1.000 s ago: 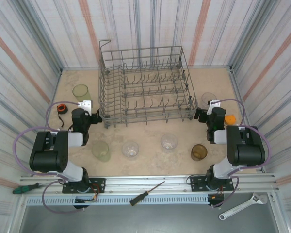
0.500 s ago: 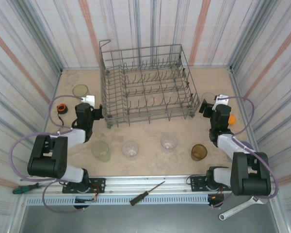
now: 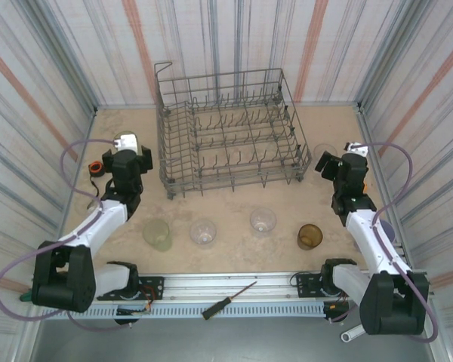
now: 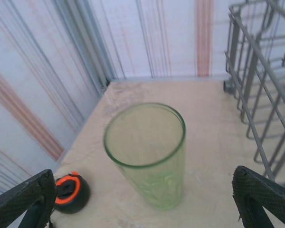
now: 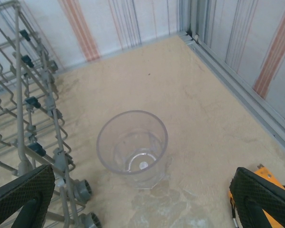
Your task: Load the cups into the dish rack
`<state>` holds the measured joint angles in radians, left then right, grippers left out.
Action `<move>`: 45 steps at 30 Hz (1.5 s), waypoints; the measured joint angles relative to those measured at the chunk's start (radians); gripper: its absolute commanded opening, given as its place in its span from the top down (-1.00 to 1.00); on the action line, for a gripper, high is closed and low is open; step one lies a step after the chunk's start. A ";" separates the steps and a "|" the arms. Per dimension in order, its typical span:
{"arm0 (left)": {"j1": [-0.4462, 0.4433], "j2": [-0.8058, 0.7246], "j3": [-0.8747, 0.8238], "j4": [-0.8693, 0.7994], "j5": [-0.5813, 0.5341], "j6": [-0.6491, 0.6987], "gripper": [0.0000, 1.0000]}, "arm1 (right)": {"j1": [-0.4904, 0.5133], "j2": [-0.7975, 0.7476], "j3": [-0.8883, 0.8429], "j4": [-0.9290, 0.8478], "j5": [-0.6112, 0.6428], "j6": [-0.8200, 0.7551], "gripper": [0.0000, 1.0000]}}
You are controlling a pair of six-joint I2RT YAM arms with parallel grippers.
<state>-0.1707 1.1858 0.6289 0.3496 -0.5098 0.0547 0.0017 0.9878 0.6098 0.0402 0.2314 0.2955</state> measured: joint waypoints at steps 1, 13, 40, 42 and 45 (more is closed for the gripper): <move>0.000 -0.014 0.014 -0.021 -0.013 -0.010 -0.97 | 0.000 -0.010 0.014 -0.028 0.000 0.011 -0.98; 0.000 -0.098 0.251 -0.418 0.031 -0.248 -0.97 | 0.001 -0.042 0.171 -0.331 -0.053 0.148 -0.98; -0.277 -0.016 0.520 -0.624 0.471 -0.379 -0.97 | -0.115 0.183 0.602 -0.856 -0.142 0.194 -0.98; -0.293 -0.014 0.520 -0.632 0.488 -0.382 -0.97 | -0.119 0.216 0.625 -0.875 -0.126 0.193 -0.98; -0.303 -0.014 0.520 -0.641 0.507 -0.386 -0.97 | -0.121 0.250 0.636 -0.903 -0.106 0.191 -0.98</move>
<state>-0.4736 1.1717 1.1484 -0.2913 -0.0032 -0.3313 -0.1196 1.2381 1.2453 -0.8627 0.1253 0.4862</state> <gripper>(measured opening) 0.986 0.989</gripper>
